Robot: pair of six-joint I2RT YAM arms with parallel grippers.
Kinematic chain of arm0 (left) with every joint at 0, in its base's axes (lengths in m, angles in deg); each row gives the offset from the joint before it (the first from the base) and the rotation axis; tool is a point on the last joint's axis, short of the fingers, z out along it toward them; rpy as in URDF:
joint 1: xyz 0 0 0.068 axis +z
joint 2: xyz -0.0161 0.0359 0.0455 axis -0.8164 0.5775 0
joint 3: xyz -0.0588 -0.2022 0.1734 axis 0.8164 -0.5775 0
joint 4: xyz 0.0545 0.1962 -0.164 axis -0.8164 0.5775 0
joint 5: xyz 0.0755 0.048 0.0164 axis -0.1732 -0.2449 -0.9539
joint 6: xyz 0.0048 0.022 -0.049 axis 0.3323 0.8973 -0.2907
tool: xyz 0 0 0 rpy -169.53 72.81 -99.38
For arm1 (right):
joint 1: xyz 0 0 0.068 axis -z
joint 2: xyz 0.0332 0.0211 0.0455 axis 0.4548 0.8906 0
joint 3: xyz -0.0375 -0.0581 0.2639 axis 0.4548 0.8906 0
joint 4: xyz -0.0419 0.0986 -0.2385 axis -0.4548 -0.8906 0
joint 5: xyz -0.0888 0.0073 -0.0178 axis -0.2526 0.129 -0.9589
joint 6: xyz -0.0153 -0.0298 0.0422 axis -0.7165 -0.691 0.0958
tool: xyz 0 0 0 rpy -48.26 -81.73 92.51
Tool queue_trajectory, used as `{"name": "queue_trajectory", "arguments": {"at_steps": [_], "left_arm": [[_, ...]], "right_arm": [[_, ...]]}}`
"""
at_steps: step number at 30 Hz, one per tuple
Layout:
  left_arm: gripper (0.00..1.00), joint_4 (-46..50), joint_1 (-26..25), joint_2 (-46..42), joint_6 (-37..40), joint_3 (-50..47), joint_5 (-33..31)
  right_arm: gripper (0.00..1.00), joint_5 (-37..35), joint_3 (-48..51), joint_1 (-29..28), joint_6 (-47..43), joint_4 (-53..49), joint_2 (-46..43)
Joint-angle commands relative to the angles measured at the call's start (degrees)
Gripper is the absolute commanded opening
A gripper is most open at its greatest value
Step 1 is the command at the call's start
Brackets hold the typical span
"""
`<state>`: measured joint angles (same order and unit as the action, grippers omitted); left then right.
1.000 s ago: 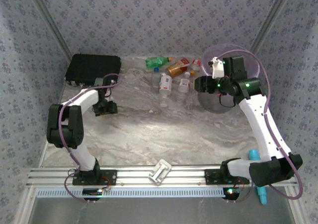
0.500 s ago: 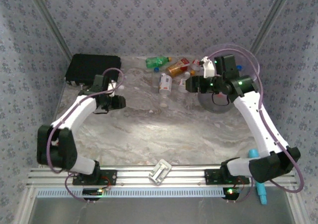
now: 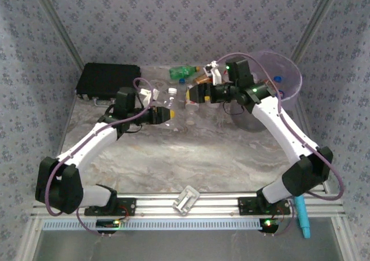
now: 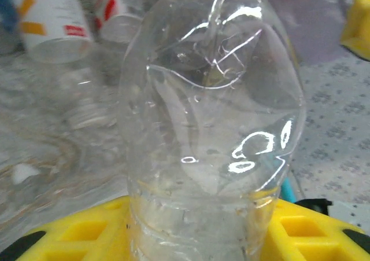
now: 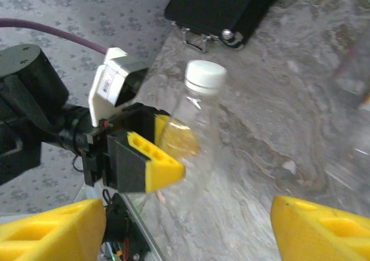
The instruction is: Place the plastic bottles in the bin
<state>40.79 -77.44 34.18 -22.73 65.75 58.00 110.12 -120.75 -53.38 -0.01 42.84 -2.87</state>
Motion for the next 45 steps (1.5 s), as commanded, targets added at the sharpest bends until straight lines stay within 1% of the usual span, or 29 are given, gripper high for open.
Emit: {"name": "queue_trajectory", "arguments": {"at_steps": [1,4,7,11,13,17,20,25,28,30,33,36,38,40,42,45], "left_arm": [[0.44,-8.5,-1.2,-2.3,-2.7,-0.1,4.2],[0.44,-9.7,-2.0,-2.7,-3.0,0.0,4.4],[0.44,-11.1,-2.5,-2.8,-3.8,0.4,4.5],[0.43,-12.2,-4.2,-2.3,-3.7,1.5,4.4],[0.43,-10.9,-4.8,-2.0,-3.2,2.6,3.6],[0.43,-10.5,-5.1,-1.0,-3.0,4.1,3.1],[0.44,-9.9,-5.2,-0.5,-2.8,4.8,1.4],[0.48,-9.7,-5.2,0.3,-3.0,5.1,-0.9],[0.49,-10.0,-5.2,0.4,-3.3,5.2,-1.5],[0.52,-9.9,-5.2,0.2,-3.4,5.4,-1.9],[0.62,-9.4,-5.2,-0.2,-3.2,5.7,-2.6],[0.76,-8.3,-5.2,-0.9,-2.7,5.7,-3.6],[0.87,-7.9,-5.1,-1.6,-2.6,5.3,-4.3],[0.9,-6.8,-5.1,-2.4,-2.3,5.1,-5.2],[0.9,-5.9,-5.1,-3.1,-2.1,4.5,-5.9],[0.9,-3.0,-5.2,-3.3,-1.3,4.0,-8.4]], "right_arm": [[0.82,3.3,-3.2,-1.3,2.2,4.9,1.8],[0.83,4.0,-4.5,-1.9,2.4,5.0,3.7],[0.83,2.7,-5.4,-2.6,2.1,4.0,5.5],[0.82,2.8,-6.9,-3.2,2.0,3.2,8.5],[0.81,3.4,-7.6,-3.5,1.9,3.0,9.6],[0.77,2.1,-8.7,-4.2,1.6,1.8,11.1],[0.72,2.5,-8.8,-4.5,2.2,2.1,12.1],[0.54,-0.2,-9.3,-4.5,2.5,1.0,12.2],[0.48,-0.6,-10.0,-4.5,2.7,0.9,12.4],[0.42,-0.7,-10.9,-4.5,2.6,0.6,12.6],[0.4,-1.3,-12.8,-4.5,2.1,-0.3,12.8],[0.39,-2.5,-15.2,-4.1,0.9,-2.1,13.0],[0.38,-3.5,-17.4,-3.2,-0.6,-4.1,12.8],[0.38,-5.6,-20.4,-1.3,-2.5,-7.3,12.3],[0.38,-7.1,-22.7,1.1,-3.6,-8.9,11.2],[0.38,-11.9,-26.3,5.8,-5.9,-12.1,8.5]]}}
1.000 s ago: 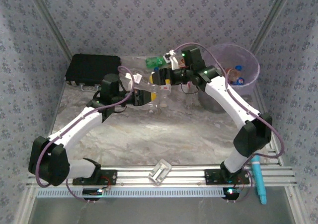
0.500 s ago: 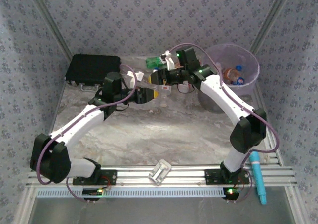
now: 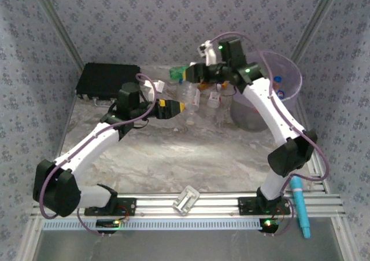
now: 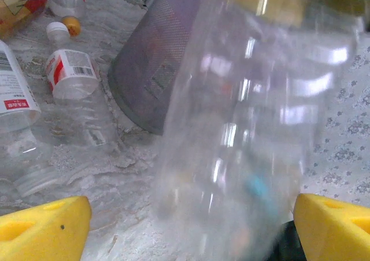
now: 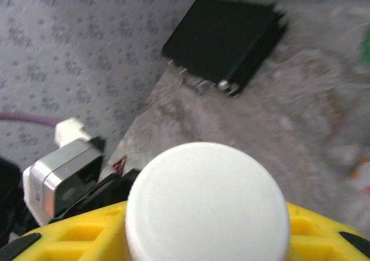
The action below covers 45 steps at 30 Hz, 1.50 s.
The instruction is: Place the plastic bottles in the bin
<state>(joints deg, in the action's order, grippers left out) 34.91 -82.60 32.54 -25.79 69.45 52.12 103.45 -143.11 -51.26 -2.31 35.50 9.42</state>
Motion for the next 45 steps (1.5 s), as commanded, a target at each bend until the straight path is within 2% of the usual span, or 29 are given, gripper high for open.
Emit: {"name": "queue_trajectory", "arguments": {"at_steps": [1,8,12,16,24,37,45], "left_arm": [[0.89,4.2,0.0,-1.4,2.3,0.3,-3.9],[0.82,13.2,-0.3,5.1,2.0,3.6,-19.4],[0.8,16.2,-2.2,11.1,1.5,7.0,-27.0],[0.8,16.6,-4.6,17.1,1.5,9.9,-31.7],[0.79,17.7,-7.8,27.1,1.6,16.8,-34.5],[0.77,19.6,-9.8,37.1,2.3,23.7,-35.6],[0.75,19.4,-10.0,40.7,2.2,26.0,-35.1]], "right_arm": [[0.38,-7.2,-5.0,5.8,-4.3,-5.7,-5.0],[0.38,-15.3,-8.0,20.1,-5.4,-9.3,-9.9],[0.37,-21.5,-9.5,25.5,-8.4,-12.3,-9.2],[0.37,-27.0,-9.0,29.6,-10.7,-14.3,-7.1],[0.37,-32.5,-7.1,30.7,-15.2,-18.8,-0.5],[0.39,-27.6,-3.2,31.3,-18.3,-28.9,6.2],[0.41,-27.8,-2.0,31.2,-17.6,-29.9,9.9]]}}
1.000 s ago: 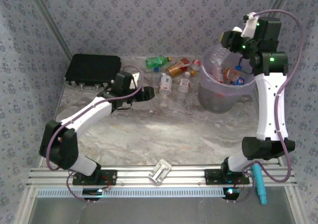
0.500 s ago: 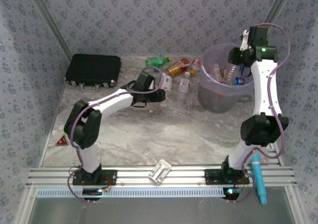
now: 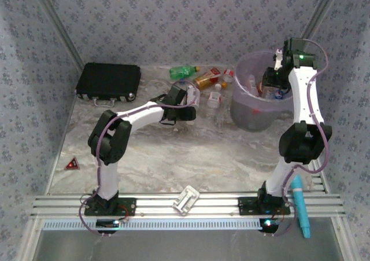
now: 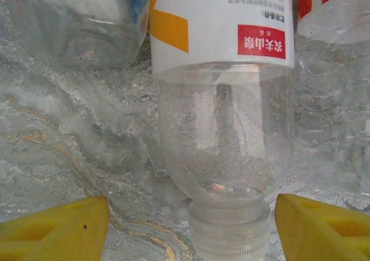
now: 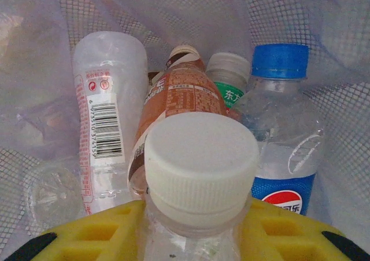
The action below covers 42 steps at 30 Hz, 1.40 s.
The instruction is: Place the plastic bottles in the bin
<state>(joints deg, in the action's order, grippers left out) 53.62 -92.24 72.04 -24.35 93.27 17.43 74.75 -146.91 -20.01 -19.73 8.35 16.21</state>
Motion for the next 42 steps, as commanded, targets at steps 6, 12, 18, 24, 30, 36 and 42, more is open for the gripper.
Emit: {"name": "queue_trajectory", "arguments": {"at_steps": [6,12,18,24,30,36,42], "left_arm": [[0.75,0.9,-0.4,3.4,0.6,3.7,-0.2],[0.74,1.1,-0.4,5.7,0.3,5.2,0.0],[0.69,1.0,-0.4,6.9,0.0,5.6,0.2],[0.57,0.8,-0.5,6.8,0.1,5.4,0.7],[0.47,0.7,-1.0,3.1,0.6,3.6,1.2],[0.42,-0.2,-2.0,-2.5,1.4,0.3,1.3],[0.41,-6.4,-2.8,-12.5,0.6,-8.4,2.7]], "right_arm": [[0.55,1.3,0.8,-0.3,0.0,-3.5,3.5],[0.75,1.2,-4.1,-0.2,0.7,-4.6,0.1],[0.78,2.8,-7.2,0.0,1.9,-4.0,-6.0],[0.78,12.0,-1.3,-0.2,4.0,3.0,-15.8],[0.77,18.6,5.7,-1.4,5.8,7.4,-23.4],[0.76,23.0,14.5,-5.9,9.3,12.5,-30.0],[0.76,23.8,23.2,-14.8,14.4,18.6,-33.6]]}}
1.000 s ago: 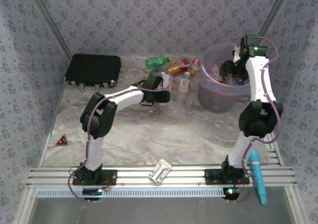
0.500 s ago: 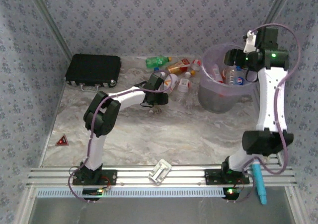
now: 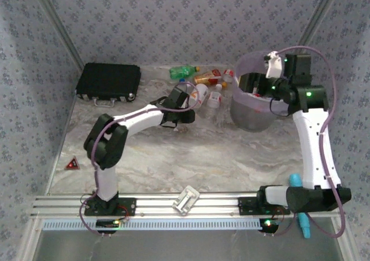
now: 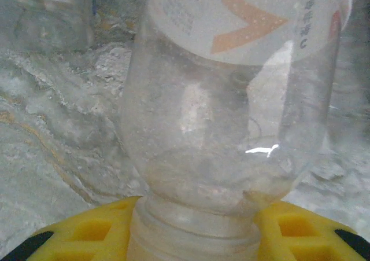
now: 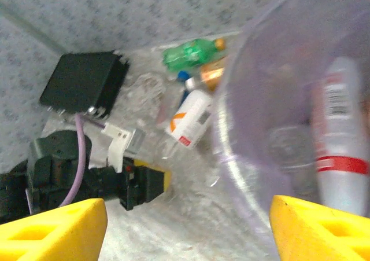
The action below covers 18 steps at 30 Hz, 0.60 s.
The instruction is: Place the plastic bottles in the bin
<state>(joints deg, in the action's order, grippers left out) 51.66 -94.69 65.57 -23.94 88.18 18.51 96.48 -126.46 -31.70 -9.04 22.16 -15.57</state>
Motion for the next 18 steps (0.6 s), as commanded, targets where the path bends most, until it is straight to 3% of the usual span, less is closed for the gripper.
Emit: {"name": "queue_trajectory", "arguments": {"at_steps": [1,7,13,18], "left_arm": [[0.42,-5.8,-0.4,-7.7,-0.1,-5.1,1.8],[0.41,-16.0,-0.5,-19.8,-3.3,-17.4,4.5],[0.39,-23.6,-1.0,-29.0,-6.8,-25.1,4.3],[0.38,-25.7,-1.7,-31.8,-7.3,-26.2,3.2]], "right_arm": [[0.76,2.0,4.2,-4.5,5.1,6.2,-2.1],[0.82,-0.1,12.6,-13.6,14.6,19.7,-0.9],[0.88,-3.0,13.1,-19.9,18.7,26.6,6.0],[0.91,-4.4,10.5,-23.1,19.3,27.1,12.7]]}}
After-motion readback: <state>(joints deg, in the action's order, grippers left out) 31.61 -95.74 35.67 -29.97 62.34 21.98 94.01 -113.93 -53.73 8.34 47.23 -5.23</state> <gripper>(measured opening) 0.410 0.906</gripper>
